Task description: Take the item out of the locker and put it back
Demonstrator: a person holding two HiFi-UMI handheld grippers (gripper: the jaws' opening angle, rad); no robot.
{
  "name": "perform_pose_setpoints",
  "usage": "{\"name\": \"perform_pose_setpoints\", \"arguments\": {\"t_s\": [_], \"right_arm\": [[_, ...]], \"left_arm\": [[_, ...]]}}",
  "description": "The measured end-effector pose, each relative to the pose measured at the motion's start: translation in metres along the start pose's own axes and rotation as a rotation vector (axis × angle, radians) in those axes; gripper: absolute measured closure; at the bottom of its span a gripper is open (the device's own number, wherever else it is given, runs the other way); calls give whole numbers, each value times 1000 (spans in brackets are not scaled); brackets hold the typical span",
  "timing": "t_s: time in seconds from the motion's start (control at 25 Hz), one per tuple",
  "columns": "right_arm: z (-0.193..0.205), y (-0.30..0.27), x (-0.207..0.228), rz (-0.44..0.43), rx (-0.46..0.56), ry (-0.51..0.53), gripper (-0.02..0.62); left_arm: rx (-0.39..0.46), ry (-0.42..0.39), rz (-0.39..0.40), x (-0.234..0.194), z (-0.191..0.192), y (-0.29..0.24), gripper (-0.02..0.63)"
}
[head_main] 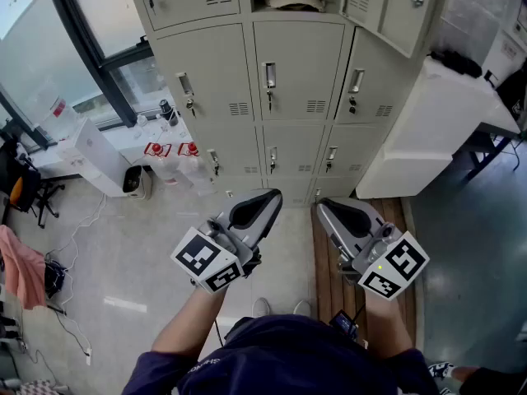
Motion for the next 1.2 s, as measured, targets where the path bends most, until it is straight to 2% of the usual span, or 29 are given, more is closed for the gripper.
{"name": "perform_pose_setpoints", "arguments": {"t_s": [0.48, 0.8, 1.2], "right_arm": [[1, 8, 9, -28, -1, -8, 589], [4, 32, 21, -77, -6, -30, 588], [19, 71, 47, -108, -23, -83, 588]], "left_arm": [[-11, 0, -20, 5, 5, -10, 603], [-21, -103, -71, 23, 4, -26, 603], [-30, -127, -163, 38, 13, -34, 603]]}}
Point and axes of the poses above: the fingertips, and each gripper's own axes: y backward along the fingers, x to its right, z out of its underside, the point moved 2 cm from there along y, backward along the fingers, and after that the axes turned 2 degrees about -z, right-handed, at the moved point
